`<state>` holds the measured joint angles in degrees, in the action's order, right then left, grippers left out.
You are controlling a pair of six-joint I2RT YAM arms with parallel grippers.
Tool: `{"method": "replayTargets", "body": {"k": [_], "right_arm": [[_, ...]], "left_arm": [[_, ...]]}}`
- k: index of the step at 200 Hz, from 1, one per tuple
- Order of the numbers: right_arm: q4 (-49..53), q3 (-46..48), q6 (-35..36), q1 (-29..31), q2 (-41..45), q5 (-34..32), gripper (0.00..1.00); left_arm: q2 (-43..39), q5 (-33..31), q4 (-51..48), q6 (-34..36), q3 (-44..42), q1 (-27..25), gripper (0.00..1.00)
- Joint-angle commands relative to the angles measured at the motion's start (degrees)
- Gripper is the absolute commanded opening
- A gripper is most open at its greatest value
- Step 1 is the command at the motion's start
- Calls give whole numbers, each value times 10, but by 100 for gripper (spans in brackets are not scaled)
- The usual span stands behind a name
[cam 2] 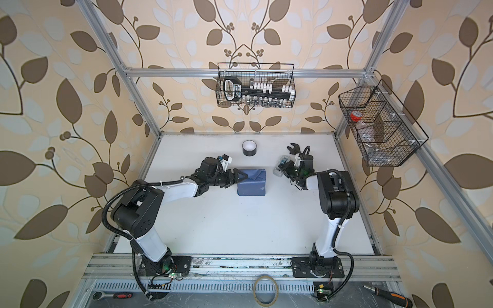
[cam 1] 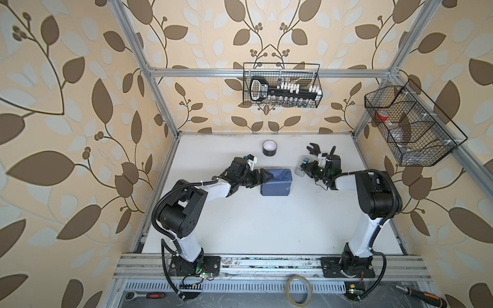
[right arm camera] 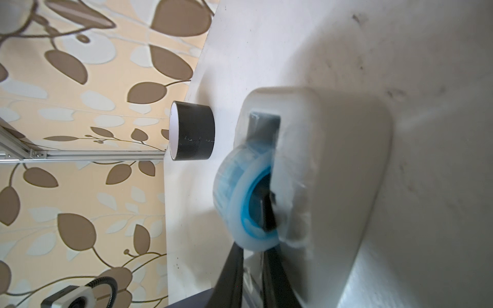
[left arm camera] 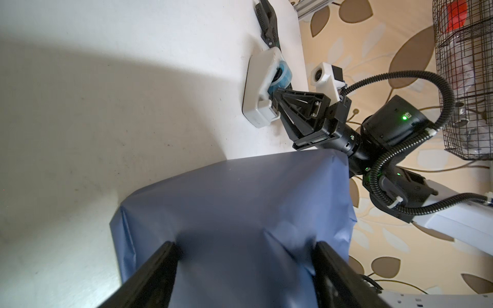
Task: Wrap the gift box in paper
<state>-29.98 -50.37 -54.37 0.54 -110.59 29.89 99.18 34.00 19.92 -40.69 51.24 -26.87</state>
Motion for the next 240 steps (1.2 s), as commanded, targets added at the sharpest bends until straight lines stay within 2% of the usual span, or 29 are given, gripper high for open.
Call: {"method": "replayTargets", "body": {"k": [1,62,162,240], "right_arm": [[-20,18,-38,5,-21,19,13],[-89,26,-102,3,-13,45,0],[-203,56,-202,3,25,77,0],[-231,105,-209,23,52,77,0]], "left_arm": [[33,-14,-80,18,-12,0,79],[35,-15,-81,19,-12,0,79],[35,-17,-82,21,-11,0,79],[36,-19,-83,22,-11,0,79]]}}
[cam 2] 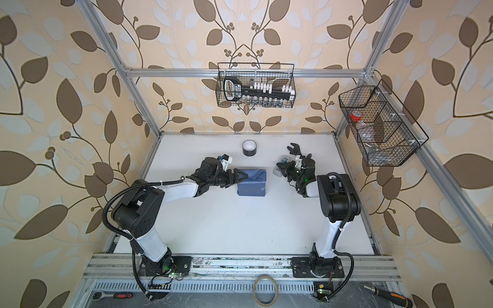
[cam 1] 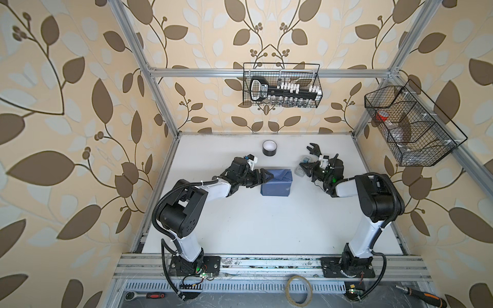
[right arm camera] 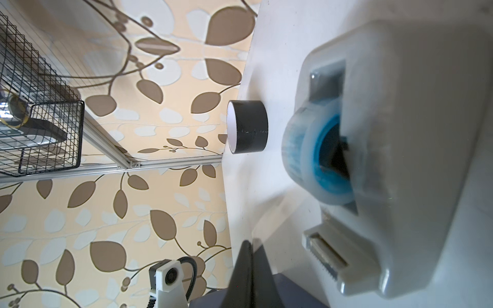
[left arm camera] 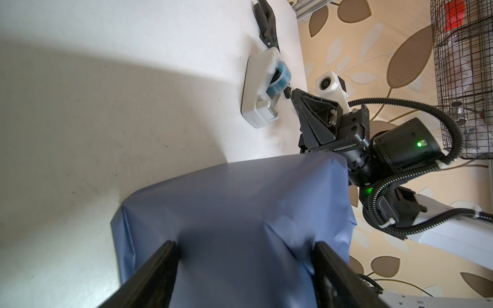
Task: Wrap the gift box in paper
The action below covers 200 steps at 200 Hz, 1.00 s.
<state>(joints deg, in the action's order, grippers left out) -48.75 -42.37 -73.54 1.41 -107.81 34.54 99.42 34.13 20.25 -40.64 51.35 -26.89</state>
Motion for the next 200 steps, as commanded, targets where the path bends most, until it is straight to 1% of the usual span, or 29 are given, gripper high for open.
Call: {"method": "replayTargets", "body": {"k": [1,47,122,142,170,200], "right_arm": [[-44,26,-17,15,25,30,0],[-51,57,-7,32,24,19,0],[-62,72,12,48,-36,-4,0],[-44,73,25,42,-52,-23,0],[6,75,60,36,-55,-55,0],[30,83,81,28,-51,-69,0]], "left_arm": [[34,-20,-86,21,-13,0,79],[34,-20,-86,22,-13,0,79],[34,-20,-86,22,-13,0,79],[34,-20,-86,21,-13,0,79],[34,-20,-86,21,-13,0,78],[35,-20,-87,22,-13,0,79]]}}
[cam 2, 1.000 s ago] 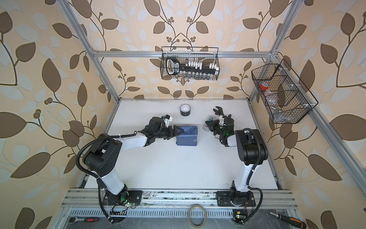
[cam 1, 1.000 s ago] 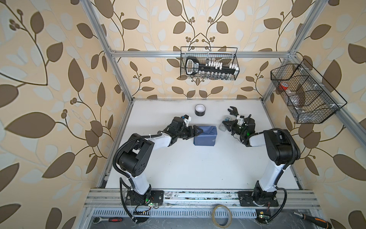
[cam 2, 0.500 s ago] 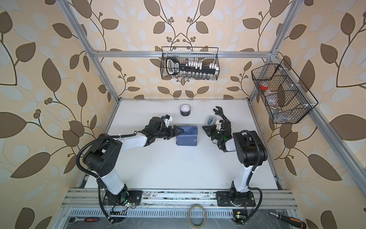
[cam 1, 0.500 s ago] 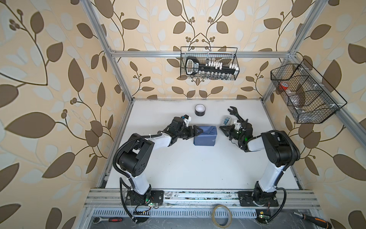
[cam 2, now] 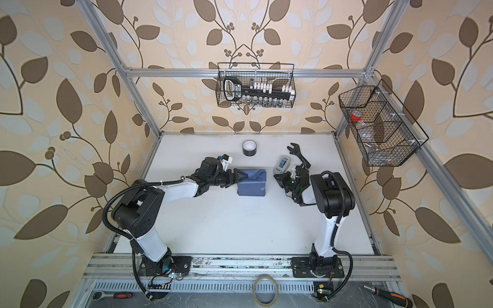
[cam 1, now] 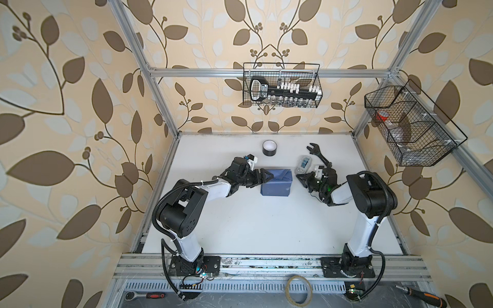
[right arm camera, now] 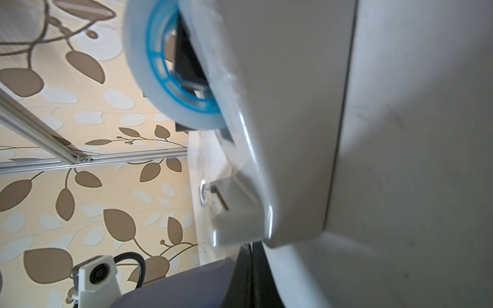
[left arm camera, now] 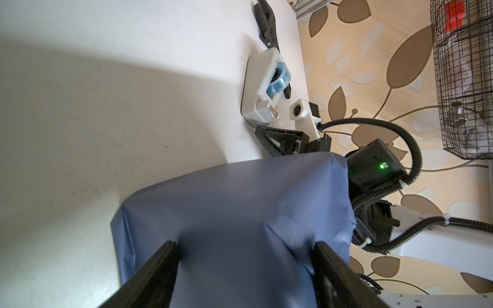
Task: Wrap the gift box in paper
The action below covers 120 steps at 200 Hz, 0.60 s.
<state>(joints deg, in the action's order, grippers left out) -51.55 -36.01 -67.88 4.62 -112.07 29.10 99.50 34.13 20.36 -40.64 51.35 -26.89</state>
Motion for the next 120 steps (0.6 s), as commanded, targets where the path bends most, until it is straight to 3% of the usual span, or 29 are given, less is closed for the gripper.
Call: {"method": "replayTargets", "body": {"k": [1,78,104,120], "right_arm": [[58,19,26,-4,-9,-15,0],[95,24,62,-13,21,-7,0],[122,43,85,-21,99,4,0],[197,52,129,-22,179,-5,0]], "left_arm": [[35,-20,-88,22,-13,0,79],[37,-20,-88,22,-12,0,78],[38,-20,-88,22,-9,0,79],[38,-20,-90,24,-10,0,79]]}}
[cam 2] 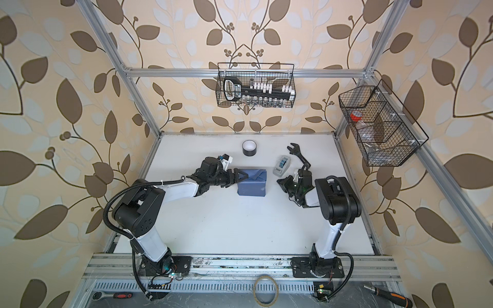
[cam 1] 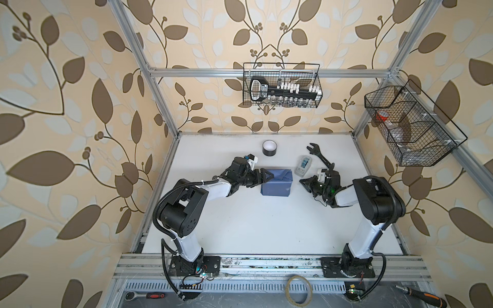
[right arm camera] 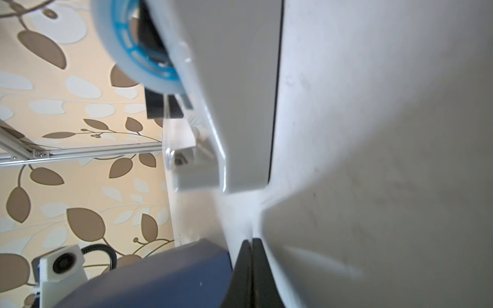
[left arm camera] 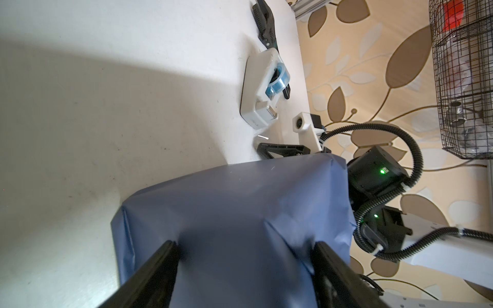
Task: Wrap the gift box in paper
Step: 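Return the right gripper to the box and grip its paper end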
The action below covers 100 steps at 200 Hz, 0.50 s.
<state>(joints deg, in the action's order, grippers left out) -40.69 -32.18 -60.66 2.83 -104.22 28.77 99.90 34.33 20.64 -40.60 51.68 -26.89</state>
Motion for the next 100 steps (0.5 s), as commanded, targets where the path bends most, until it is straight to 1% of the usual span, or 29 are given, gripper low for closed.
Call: {"method": "replayTargets", "body": {"k": [1,27,41,53,66,79,100], "right_arm": [[92,14,60,-5,106,-3,0],[198,30,127,-4,238,-15,0],[234,32,151,-1,298,-4,0],[266,23,179,13,341,13,0],[317,-4,218,40,369,32,0],[365,-42,254,77,378,46,0],[405,-87,276,126,368,69,0]], "left_arm": [[34,-22,-92,23,-13,0,79],[33,-24,-94,24,-12,0,79],[32,-26,-97,25,-12,0,79],[31,-27,-99,27,-12,0,79],[30,-29,-101,28,-12,0,78],[30,-30,-103,31,-11,0,79],[32,-32,-103,31,-12,0,79]]}}
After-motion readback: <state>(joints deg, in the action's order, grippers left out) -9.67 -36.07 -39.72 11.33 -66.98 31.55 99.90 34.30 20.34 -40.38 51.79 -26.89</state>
